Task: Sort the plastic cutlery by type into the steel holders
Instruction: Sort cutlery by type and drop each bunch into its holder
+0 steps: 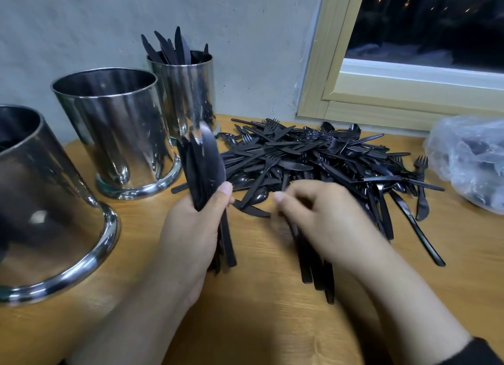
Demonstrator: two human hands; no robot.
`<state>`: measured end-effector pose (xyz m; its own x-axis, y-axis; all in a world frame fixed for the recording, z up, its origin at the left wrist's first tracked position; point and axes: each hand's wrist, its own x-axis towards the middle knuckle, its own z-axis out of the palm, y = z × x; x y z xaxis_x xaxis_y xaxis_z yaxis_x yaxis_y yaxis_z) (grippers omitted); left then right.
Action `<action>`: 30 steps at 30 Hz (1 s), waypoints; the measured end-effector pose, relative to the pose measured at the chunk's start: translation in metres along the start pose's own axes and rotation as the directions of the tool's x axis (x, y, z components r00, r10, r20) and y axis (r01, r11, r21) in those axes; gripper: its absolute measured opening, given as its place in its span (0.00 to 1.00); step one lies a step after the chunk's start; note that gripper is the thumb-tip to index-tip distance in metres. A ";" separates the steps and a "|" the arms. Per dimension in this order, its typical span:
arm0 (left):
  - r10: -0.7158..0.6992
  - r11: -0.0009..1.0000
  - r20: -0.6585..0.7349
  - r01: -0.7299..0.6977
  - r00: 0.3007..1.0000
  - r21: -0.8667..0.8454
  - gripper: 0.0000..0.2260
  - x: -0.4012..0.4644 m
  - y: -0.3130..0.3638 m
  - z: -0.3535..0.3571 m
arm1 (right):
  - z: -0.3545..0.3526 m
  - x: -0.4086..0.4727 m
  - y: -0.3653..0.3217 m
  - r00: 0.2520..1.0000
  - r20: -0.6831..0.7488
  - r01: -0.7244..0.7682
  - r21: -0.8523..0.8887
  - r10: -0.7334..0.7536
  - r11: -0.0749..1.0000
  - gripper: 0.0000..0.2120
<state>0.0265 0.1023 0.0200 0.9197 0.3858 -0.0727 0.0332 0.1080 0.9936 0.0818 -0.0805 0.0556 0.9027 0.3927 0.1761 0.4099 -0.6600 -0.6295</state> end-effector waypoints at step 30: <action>0.187 0.938 0.093 -0.205 0.978 0.280 0.03 -0.005 -0.005 0.006 | -0.007 -0.015 0.019 0.961 0.020 -0.232 -0.483 0.276 0.844 0.19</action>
<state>0.0246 0.0942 0.0159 0.9422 0.3121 0.1222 -0.0484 -0.2343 0.9710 0.0769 -0.1035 0.0463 0.9779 0.2080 -0.0196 0.1996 -0.9578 -0.2067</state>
